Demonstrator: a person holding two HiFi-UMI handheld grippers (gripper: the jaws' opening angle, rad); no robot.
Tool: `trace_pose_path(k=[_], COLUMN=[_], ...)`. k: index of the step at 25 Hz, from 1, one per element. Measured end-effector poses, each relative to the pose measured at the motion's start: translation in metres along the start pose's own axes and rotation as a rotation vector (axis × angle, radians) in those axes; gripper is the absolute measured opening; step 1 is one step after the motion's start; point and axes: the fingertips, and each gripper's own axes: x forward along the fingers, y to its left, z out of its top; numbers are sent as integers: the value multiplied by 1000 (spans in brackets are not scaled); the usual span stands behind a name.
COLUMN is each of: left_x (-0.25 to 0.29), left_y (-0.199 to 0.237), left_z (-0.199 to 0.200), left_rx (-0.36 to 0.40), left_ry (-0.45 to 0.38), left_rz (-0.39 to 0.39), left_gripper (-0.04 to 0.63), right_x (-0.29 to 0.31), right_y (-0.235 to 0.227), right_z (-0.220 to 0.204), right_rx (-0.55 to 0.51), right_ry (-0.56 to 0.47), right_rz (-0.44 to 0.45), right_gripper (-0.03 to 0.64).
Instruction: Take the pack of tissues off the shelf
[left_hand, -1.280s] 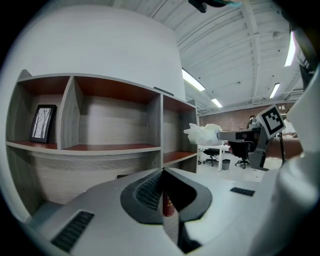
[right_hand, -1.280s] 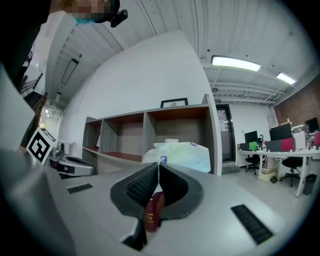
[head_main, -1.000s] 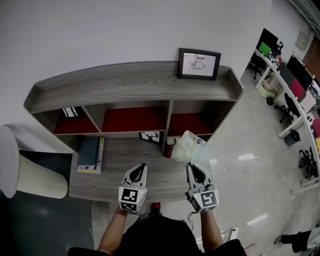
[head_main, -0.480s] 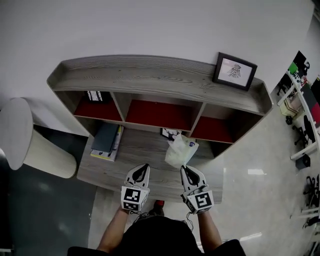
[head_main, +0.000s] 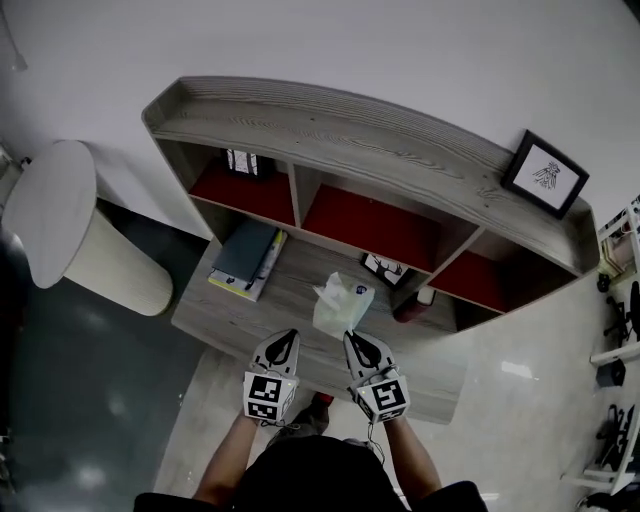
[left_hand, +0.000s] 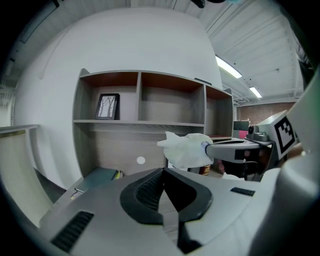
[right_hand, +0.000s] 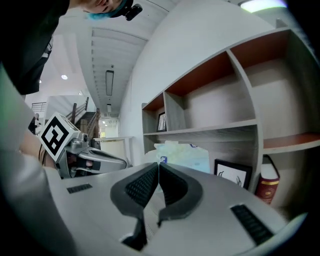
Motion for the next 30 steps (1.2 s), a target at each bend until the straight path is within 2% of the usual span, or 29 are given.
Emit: trace_pose_path(k=[6, 11, 15, 30], left_x=[-7, -4, 1, 30], left_y=[34, 53, 55, 42], left_z=[-26, -49, -67, -112], left_rx=[-52, -85, -108, -171], left_ry=[35, 72, 100, 178], left_rz=[80, 110, 112, 63], left_gripper=[6, 6, 6, 6], right_x=[33, 56, 66, 82], right_y=[15, 14, 10, -6], right_z=[-23, -54, -79, -161], right_rx=[25, 26, 32, 66], right_ry=[56, 110, 183, 342], right_rz=[65, 90, 98, 80], right_gripper=[31, 31, 31, 31])
